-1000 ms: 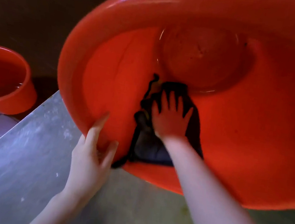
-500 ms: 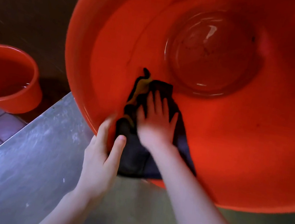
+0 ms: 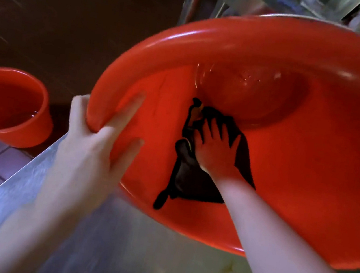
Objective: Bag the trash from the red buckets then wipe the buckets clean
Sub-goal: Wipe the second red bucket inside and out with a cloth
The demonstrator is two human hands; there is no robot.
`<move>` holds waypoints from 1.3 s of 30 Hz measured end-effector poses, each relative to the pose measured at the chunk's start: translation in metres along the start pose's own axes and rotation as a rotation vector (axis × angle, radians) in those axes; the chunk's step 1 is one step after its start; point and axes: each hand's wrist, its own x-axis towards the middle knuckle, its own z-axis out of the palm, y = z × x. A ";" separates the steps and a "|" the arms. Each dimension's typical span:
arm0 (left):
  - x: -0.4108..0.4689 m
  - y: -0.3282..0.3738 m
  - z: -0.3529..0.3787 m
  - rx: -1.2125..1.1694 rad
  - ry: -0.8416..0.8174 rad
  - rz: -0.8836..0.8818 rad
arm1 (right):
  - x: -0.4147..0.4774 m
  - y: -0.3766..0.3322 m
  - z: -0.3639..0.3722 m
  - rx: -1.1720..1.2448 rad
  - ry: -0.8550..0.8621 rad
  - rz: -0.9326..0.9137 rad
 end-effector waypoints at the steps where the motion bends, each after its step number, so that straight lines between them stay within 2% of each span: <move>1: 0.004 -0.003 0.001 0.037 -0.035 0.003 | -0.004 0.009 -0.001 -0.025 0.007 -0.001; 5: -0.016 -0.003 0.021 -0.024 -0.145 -0.165 | -0.019 0.037 -0.005 -0.154 0.044 0.053; 8: -0.039 0.006 0.035 -0.082 -0.148 -0.250 | -0.030 0.016 -0.006 -0.053 -0.026 0.102; 10: -0.053 0.013 0.043 -0.159 -0.148 -0.321 | -0.055 -0.014 0.000 0.028 -0.031 0.032; 12: -0.063 0.014 0.048 -0.251 -0.134 -0.404 | -0.094 -0.040 0.008 0.051 0.072 -0.085; 14: -0.069 0.012 0.051 -0.287 -0.132 -0.450 | -0.113 -0.050 0.009 0.062 0.123 -0.109; 18: -0.078 0.012 0.051 -0.280 -0.160 -0.441 | -0.056 -0.029 0.006 0.083 -0.011 0.067; 22: -0.077 0.019 0.054 -0.294 -0.159 -0.403 | -0.003 -0.022 -0.005 0.187 -0.060 0.222; 24: -0.071 0.023 0.051 -0.320 -0.146 -0.407 | -0.008 -0.027 -0.010 0.190 -0.104 0.202; 27: -0.055 0.035 0.039 -0.331 -0.178 -0.391 | -0.046 -0.045 -0.014 0.118 -0.122 -0.011; 29: -0.044 0.042 0.024 -0.314 -0.166 -0.352 | -0.072 -0.063 -0.022 0.297 -0.123 -0.124; 32: -0.030 0.047 0.000 -0.270 -0.203 -0.300 | -0.075 -0.080 -0.042 0.614 -0.107 -0.201; 33: -0.026 0.048 -0.007 -0.254 -0.221 -0.281 | -0.068 -0.080 -0.047 0.654 -0.098 -0.210; 35: -0.020 0.053 -0.017 -0.245 -0.233 -0.273 | -0.055 -0.075 -0.048 0.533 -0.114 -0.205; 37: -0.016 0.057 -0.026 -0.214 -0.229 -0.266 | -0.044 -0.065 -0.043 0.374 -0.211 -0.153; 39: -0.008 0.056 -0.035 -0.123 -0.222 -0.213 | -0.038 -0.050 -0.045 0.388 -0.310 -0.053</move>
